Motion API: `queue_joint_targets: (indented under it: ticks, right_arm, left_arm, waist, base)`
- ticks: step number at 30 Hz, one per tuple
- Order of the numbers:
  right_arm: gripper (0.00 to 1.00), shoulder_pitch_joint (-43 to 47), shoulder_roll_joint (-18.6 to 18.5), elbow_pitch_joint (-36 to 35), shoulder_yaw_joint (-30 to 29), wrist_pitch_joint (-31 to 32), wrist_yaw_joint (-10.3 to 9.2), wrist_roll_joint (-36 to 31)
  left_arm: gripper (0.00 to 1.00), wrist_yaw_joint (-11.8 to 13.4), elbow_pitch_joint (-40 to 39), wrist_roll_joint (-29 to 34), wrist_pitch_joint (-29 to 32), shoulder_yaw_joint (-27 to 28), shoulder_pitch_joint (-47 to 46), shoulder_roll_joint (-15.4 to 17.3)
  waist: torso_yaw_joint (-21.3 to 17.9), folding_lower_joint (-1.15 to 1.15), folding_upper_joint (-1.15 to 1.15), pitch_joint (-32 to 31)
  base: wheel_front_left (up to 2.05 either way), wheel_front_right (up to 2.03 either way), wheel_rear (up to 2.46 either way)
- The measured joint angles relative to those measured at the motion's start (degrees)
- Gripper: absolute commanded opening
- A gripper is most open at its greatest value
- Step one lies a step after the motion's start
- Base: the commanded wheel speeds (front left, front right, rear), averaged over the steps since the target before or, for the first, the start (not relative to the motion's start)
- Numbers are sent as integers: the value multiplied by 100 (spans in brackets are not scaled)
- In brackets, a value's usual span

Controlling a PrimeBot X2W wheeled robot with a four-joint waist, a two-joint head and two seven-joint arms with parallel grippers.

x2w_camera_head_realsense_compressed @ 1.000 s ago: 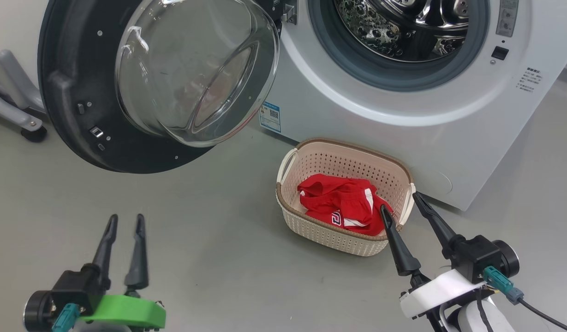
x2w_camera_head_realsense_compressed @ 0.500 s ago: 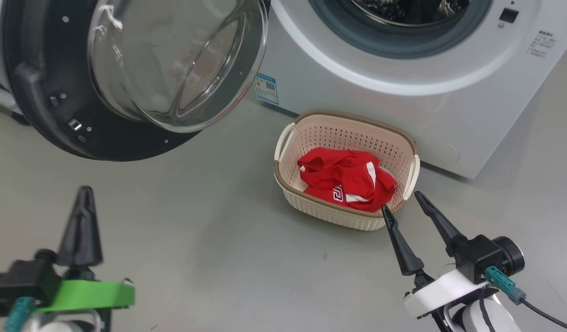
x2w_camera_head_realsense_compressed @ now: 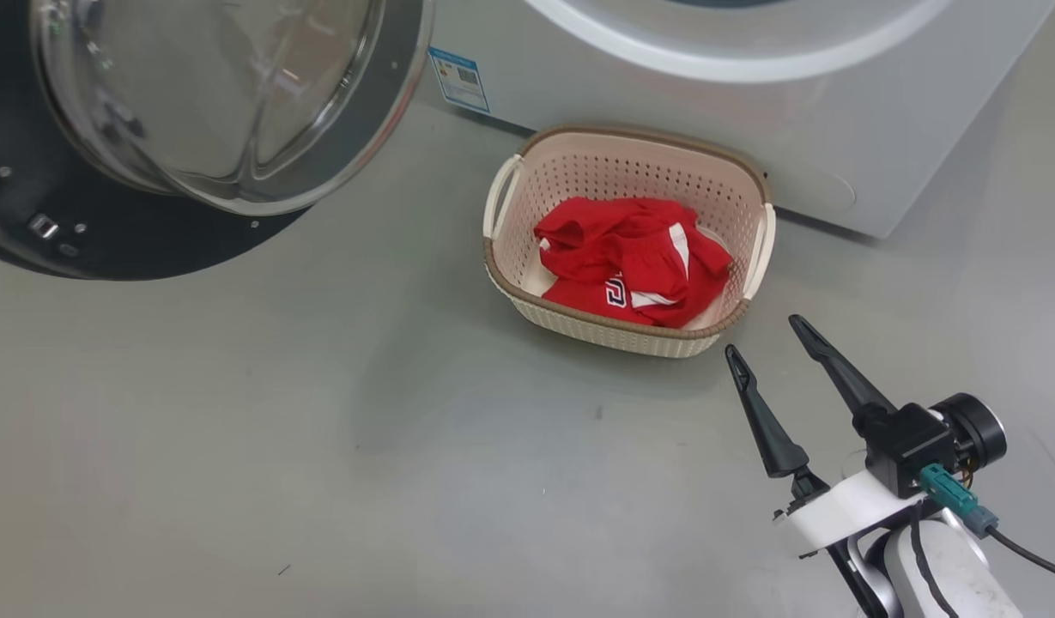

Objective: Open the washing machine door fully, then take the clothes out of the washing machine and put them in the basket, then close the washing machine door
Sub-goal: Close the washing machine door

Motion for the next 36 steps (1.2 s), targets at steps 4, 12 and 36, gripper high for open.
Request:
queue_joint_targets:
  ticks: [4, 12, 36]
  right_arm:
    - [100, -100, -63, -18, 12, 1, 0, -1]
    - [100, -205, -140, -40, 41, 1, 0, -1]
    - [100, -413, -209, -29, 115, 0, 0, 11]
  left_arm:
    - [0, -7, 296, -380, 180, 408, -374, 253]
    - [0, -5, 1137, -1093, 571, 1095, -906, 521]
    - [0, 376, 3818, -3761, 2262, 2670, -2760, 513]
  waist:
    - [-147, 0, 0, 174]
    - [-411, 0, 0, 408]
    - [-822, 0, 0, 735]
  base:
    - [0, 0, 0]
    - [0, 0, 0]
    - [0, 0, 0]
